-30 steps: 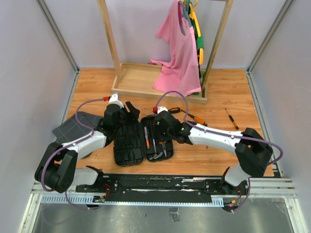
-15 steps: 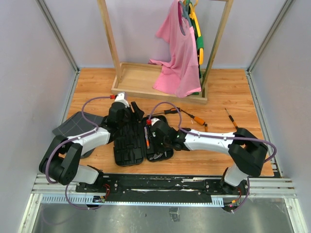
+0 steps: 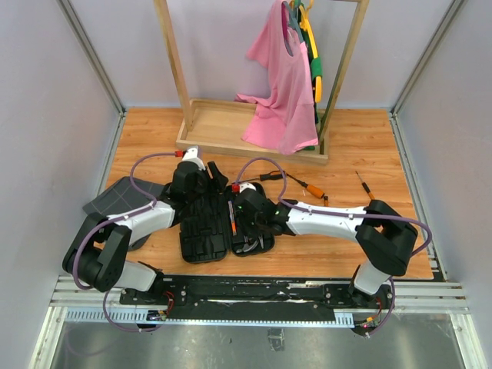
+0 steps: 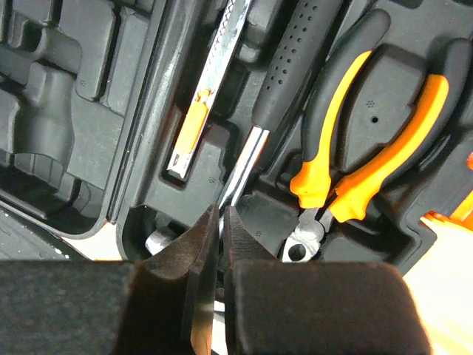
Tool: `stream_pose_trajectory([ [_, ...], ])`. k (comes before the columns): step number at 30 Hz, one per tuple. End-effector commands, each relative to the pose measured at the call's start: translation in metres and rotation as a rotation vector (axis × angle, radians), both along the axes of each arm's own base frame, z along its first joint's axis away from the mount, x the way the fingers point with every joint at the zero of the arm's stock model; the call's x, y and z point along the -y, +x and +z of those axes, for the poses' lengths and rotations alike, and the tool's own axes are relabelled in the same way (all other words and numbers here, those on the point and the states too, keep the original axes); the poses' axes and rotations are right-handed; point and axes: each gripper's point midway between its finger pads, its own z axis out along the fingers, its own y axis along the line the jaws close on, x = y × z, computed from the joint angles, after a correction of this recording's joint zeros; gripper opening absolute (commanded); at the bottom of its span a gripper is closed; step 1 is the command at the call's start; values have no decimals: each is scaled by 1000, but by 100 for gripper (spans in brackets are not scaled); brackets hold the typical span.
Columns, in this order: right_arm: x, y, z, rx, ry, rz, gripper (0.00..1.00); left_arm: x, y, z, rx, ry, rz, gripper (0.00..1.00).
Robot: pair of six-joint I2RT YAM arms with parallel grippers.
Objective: Sort the tools into containers
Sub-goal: Place the hammer in the storage box.
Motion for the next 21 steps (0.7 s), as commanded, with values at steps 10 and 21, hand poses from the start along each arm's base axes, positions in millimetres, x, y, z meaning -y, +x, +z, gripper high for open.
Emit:
stream_pose_trajectory([
  [10, 13, -11, -20, -68, -106, -16, 3, 5, 7, 7, 17, 6, -8, 65],
  [21, 31, -21, -53, -161, -276, -32, 1, 4, 8, 6, 14, 6, -2, 65],
])
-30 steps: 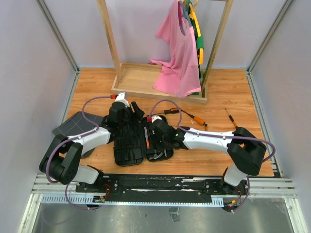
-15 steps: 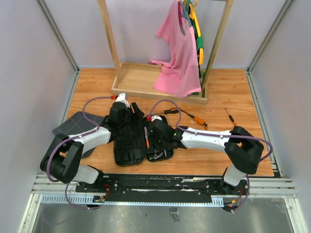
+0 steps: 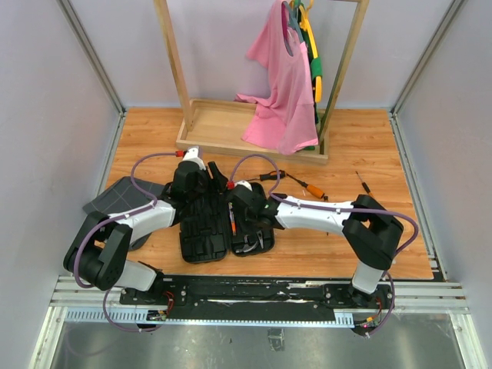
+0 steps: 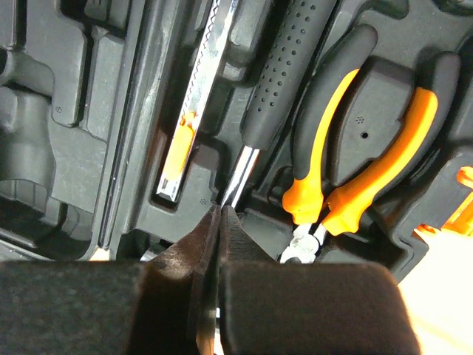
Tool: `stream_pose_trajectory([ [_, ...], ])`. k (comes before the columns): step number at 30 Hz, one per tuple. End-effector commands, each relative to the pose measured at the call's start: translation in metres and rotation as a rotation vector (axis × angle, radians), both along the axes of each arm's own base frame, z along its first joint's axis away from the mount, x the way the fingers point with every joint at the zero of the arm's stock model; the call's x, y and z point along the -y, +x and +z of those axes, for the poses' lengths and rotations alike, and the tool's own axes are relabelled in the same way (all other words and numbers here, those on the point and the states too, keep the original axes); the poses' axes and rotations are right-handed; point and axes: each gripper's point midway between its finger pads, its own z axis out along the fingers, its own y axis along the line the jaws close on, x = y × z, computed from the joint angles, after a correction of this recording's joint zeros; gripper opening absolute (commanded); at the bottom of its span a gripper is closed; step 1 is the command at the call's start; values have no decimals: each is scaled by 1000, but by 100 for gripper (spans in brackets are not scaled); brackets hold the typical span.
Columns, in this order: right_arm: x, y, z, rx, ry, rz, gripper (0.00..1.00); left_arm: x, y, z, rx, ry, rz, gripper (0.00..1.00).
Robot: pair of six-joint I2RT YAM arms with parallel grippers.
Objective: Sort the tools into containers
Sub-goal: Place the hammer in the storage box.
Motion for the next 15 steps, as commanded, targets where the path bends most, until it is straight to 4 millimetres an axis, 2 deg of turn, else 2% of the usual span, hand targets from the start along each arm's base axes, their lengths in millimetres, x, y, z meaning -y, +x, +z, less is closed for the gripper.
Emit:
stream_pose_trajectory([
  [1, 38, -27, -44, -120, -199, 0, 1, 5, 8, 11, 31, -2, -3, 65],
  [9, 43, -33, -53, -147, -234, 6, 1, 4, 8, 10, 28, -1, 0, 64],
  [12, 33, -26, -41, -102, -181, 15, 1, 3, 8, 9, 25, 2, 4, 64],
  [15, 16, -13, -14, -21, -81, 27, 3, 3, 8, 9, 23, 2, 5, 64],
])
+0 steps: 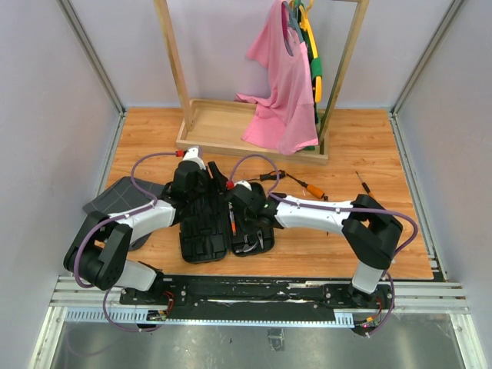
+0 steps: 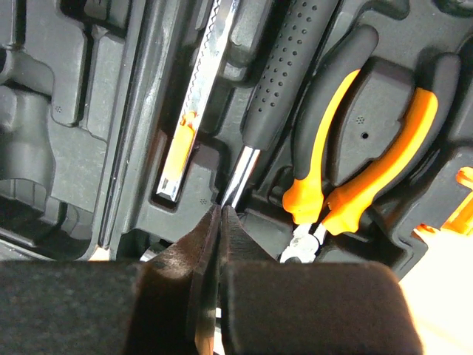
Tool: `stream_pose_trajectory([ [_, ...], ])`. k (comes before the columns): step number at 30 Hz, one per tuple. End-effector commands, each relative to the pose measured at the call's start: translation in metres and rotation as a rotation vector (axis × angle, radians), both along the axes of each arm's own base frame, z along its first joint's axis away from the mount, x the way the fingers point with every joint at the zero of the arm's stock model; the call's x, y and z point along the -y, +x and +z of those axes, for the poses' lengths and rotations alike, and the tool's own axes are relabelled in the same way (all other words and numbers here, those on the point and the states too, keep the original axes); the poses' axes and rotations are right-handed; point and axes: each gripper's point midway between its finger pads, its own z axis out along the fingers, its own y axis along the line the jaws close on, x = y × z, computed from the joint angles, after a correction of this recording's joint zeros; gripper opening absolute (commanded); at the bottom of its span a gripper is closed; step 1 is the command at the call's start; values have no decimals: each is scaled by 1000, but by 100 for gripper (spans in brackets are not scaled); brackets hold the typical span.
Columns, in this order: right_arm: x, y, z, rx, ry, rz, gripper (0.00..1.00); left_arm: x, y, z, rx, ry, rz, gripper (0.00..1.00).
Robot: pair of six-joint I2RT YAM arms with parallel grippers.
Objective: Sort the tools into containers
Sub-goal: Place the hammer in the storage box.
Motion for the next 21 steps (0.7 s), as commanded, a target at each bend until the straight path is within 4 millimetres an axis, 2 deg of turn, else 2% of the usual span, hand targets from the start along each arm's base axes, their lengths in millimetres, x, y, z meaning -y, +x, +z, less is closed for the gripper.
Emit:
stream_pose_trajectory([
  [1, 11, -9, -4, 13, -33, 28, 5, 3, 8, 8, 25, 1, 4, 64],
  [5, 0, 11, 35, 138, 69, 15, 13, 3, 8, 9, 26, 1, 6, 64],
  [8, -1, 24, 49, 183, 90, -9, 16, 3, 8, 9, 26, 3, 6, 64],
  [14, -1, 41, 49, 191, 55, -35, 7, 3, 8, 8, 23, 1, 6, 64],
  [21, -5, 49, 36, 168, 2, -32, 3, 2, 8, 9, 25, 3, 8, 64],
])
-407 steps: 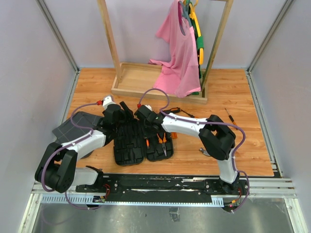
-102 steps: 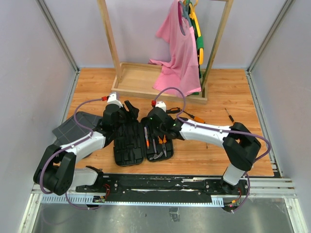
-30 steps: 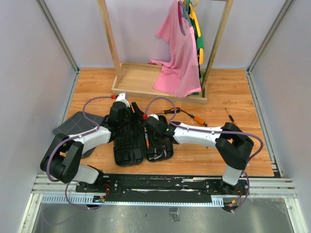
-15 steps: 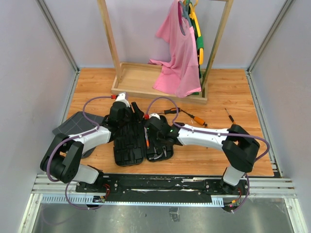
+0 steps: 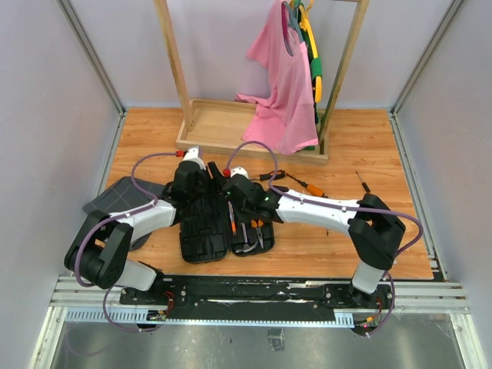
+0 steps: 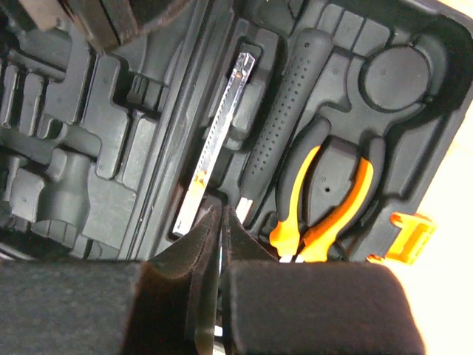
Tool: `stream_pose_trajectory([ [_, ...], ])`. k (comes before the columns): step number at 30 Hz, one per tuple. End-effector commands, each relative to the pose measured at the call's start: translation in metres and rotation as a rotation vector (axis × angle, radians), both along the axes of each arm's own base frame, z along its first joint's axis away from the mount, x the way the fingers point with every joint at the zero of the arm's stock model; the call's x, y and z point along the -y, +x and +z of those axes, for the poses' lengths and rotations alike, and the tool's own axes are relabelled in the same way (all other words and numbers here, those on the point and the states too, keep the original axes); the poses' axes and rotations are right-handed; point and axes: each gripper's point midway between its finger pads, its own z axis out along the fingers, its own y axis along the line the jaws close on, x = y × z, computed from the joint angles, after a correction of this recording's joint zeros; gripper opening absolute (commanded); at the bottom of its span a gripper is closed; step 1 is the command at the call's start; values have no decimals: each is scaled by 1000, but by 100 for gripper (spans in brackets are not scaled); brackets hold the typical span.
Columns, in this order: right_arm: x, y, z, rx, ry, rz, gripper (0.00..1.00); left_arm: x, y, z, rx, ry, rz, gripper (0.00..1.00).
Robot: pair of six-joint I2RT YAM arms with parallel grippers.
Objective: Sort the tools into containers
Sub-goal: Place the hammer in the storage box.
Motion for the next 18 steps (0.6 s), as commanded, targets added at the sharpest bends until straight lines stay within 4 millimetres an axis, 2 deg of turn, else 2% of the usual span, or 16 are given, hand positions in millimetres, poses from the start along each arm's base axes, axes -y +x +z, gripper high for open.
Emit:
stream_pose_trajectory([
  [1, 6, 13, -11, -6, -67, -26, 3, 3, 8, 12, 32, -3, 3, 64],
  [11, 14, 11, -35, -64, -116, -49, 2, 4, 8, 13, 32, -3, 3, 63],
  [18, 9, 5, -45, -105, -94, -33, 1, 4, 8, 12, 29, -1, 3, 63],
])
